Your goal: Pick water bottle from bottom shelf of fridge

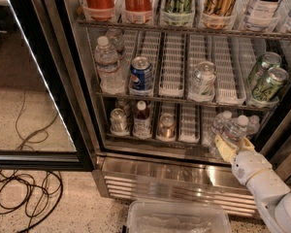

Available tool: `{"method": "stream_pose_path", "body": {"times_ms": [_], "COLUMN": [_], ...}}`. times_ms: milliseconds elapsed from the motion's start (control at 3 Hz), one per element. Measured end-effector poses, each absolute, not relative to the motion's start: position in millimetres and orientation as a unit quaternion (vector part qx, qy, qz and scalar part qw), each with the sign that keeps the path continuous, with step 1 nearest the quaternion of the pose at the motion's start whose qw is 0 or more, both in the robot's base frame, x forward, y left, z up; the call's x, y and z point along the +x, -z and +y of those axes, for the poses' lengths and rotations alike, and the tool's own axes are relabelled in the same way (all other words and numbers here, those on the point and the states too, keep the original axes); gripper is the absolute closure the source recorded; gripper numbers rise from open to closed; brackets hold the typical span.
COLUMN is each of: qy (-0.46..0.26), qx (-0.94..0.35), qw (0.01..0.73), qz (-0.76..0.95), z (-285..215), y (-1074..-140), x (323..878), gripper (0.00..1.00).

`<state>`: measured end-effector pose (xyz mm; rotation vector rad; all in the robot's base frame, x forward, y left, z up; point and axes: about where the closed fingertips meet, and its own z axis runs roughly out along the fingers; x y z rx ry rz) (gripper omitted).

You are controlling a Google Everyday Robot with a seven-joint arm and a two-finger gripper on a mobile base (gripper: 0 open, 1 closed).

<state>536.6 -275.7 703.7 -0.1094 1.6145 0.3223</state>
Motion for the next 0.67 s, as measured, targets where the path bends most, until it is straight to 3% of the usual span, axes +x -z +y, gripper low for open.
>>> {"method": "stream_pose_path", "body": {"times_ms": [667], "qy": [-0.154], "qx": [-0.068], "qw": [0.668], "qz": [0.725], "z": [-271.0], "y": [-703.3], "x": [532.9], "gripper": [1.00]}}
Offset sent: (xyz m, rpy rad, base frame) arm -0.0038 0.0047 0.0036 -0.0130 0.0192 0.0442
